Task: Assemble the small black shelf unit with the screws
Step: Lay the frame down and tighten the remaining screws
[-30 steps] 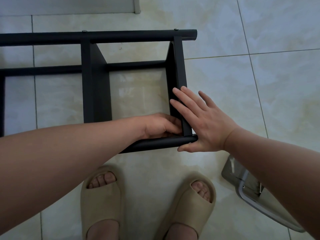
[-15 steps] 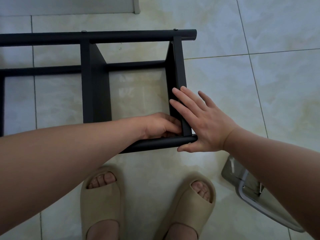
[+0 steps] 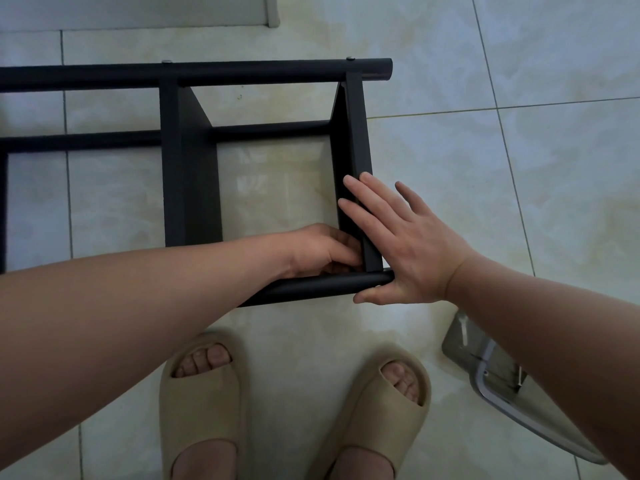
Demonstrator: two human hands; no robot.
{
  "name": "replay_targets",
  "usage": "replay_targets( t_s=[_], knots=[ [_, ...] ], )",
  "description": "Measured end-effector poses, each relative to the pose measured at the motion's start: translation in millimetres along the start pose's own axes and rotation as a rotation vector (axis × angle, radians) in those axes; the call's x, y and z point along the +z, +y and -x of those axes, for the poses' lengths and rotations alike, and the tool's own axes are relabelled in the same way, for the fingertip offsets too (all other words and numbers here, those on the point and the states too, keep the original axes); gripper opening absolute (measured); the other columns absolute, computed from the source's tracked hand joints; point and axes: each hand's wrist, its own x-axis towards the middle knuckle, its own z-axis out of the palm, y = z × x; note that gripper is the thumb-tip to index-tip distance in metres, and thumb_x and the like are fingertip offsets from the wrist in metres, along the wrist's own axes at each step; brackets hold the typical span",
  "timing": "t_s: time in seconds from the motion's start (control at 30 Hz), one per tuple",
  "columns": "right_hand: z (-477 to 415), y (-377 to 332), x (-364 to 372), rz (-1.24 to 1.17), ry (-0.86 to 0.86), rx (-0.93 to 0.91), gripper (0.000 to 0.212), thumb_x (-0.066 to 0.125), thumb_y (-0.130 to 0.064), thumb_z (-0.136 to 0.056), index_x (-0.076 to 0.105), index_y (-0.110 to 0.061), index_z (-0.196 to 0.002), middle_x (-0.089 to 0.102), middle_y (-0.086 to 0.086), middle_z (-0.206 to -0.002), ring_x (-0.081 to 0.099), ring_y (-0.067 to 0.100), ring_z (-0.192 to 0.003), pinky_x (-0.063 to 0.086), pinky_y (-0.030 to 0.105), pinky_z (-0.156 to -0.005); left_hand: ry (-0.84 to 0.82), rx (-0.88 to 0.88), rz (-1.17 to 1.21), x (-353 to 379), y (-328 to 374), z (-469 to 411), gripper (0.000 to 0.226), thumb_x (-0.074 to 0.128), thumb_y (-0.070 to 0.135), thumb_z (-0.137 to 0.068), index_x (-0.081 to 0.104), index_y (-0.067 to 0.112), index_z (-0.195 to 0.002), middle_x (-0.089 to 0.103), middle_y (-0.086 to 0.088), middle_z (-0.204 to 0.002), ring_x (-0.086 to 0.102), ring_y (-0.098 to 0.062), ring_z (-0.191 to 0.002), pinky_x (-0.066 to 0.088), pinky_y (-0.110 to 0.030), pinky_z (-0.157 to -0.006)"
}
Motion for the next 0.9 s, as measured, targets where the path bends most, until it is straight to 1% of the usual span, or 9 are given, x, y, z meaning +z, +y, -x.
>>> replay_targets(
  t_s=[0.13,0.23,0.33,0.43,0.5,0.57,0.63,0.8,0.9],
  knots=[
    [-0.1,0.1,0.3,-0.001,-0.002,0.0,0.116,0.046,-0.087,-0.077,0.031,-0.003,-0.157,0.015,0.015,-0.168,0.011,0.031,-0.156,0.028,0.062,-0.116,-0.091,-0.023,0.1,-0.7,1.7,2.1,0.028,0.048,-0.015,-0.09,0.066,0.006,-0.083,0.068,-0.003,-0.068,0.067,-0.014,-0.063,0.055,-0.023,-0.063],
    [0.1,0.4,0.2,0.003,0.0,-0.002,0.116,0.046,-0.087,-0.077,0.031,-0.003,-0.157,0.015,0.015,-0.168,0.011,0.031,-0.156,0.027,0.062,-0.117,-0.13,-0.042,0.118,0.5,3.4,4.1,0.025,0.043,-0.015,-0.091,0.061,0.003,-0.089,0.066,-0.006,-0.075,0.067,-0.014,-0.069,0.054,-0.024,-0.067],
    [0.2,0.3,0.4,0.007,-0.003,-0.001,0.116,0.046,-0.087,-0.077,0.03,-0.003,-0.157,0.015,0.015,-0.168,0.011,0.031,-0.156,0.027,0.062,-0.117,-0.113,-0.051,0.056,2.7,4.1,4.4,0.02,0.045,-0.008,-0.092,0.062,0.002,-0.09,0.063,-0.008,-0.079,0.063,-0.018,-0.075,0.051,-0.027,-0.072],
    [-0.1,-0.2,0.5,0.006,-0.001,-0.001,0.116,0.046,-0.086,-0.077,0.031,-0.003,-0.157,0.015,0.015,-0.168,0.012,0.032,-0.156,0.028,0.062,-0.116,-0.02,-0.037,-0.053,3.5,3.4,3.7,0.012,0.054,-0.004,-0.091,0.065,0.0,-0.091,0.062,-0.016,-0.086,0.06,-0.028,-0.084,0.047,-0.037,-0.081],
    [-0.3,-0.1,0.3,0.004,0.0,0.0,0.116,0.047,-0.086,-0.077,0.031,-0.003,-0.157,0.016,0.015,-0.168,0.013,0.032,-0.156,0.029,0.062,-0.116,0.013,-0.029,-0.051,2.9,2.8,2.8,0.016,0.058,-0.005,-0.091,0.068,0.004,-0.082,0.062,-0.016,-0.082,0.059,-0.029,-0.081,0.045,-0.04,-0.081],
    [-0.2,-0.2,0.0,0.004,-0.001,0.0,0.117,0.048,-0.086,-0.076,0.031,-0.003,-0.157,0.016,0.015,-0.168,0.013,0.032,-0.156,0.029,0.062,-0.116,0.003,-0.025,-0.012,0.7,1.1,2.1,0.028,0.057,-0.007,-0.091,0.07,0.009,-0.073,0.063,-0.009,-0.073,0.062,-0.023,-0.071,0.048,-0.035,-0.076],
    [0.0,-0.3,-0.2,0.005,-0.003,0.002,0.117,0.048,-0.086,-0.076,0.031,-0.003,-0.157,0.015,0.015,-0.168,0.012,0.032,-0.156,0.029,0.062,-0.116,-0.035,-0.028,0.021,-0.5,0.9,2.9,0.029,0.054,-0.01,-0.091,0.07,0.009,-0.076,0.065,-0.008,-0.074,0.063,-0.019,-0.069,0.05,-0.031,-0.074],
    [-0.2,-0.4,-0.8,0.006,-0.011,0.003,0.116,0.046,-0.087,-0.077,0.03,-0.004,-0.157,0.015,0.015,-0.168,0.011,0.031,-0.156,0.027,0.062,-0.117,-0.068,-0.035,0.065,1.4,2.9,3.4,0.021,0.047,-0.01,-0.093,0.064,0.002,-0.095,0.065,-0.009,-0.084,0.066,-0.018,-0.078,0.052,-0.03,-0.078],
    [-0.3,-0.5,-0.8,0.003,-0.016,0.005,0.116,0.046,-0.086,-0.077,0.031,-0.004,-0.157,0.015,0.015,-0.168,0.011,0.031,-0.156,0.027,0.062,-0.117,-0.034,-0.046,-0.049,2.9,3.4,4.0,0.015,0.054,-0.002,-0.093,0.066,0.005,-0.089,0.067,-0.006,-0.079,0.064,-0.019,-0.076,0.05,-0.031,-0.077]
  ],
)
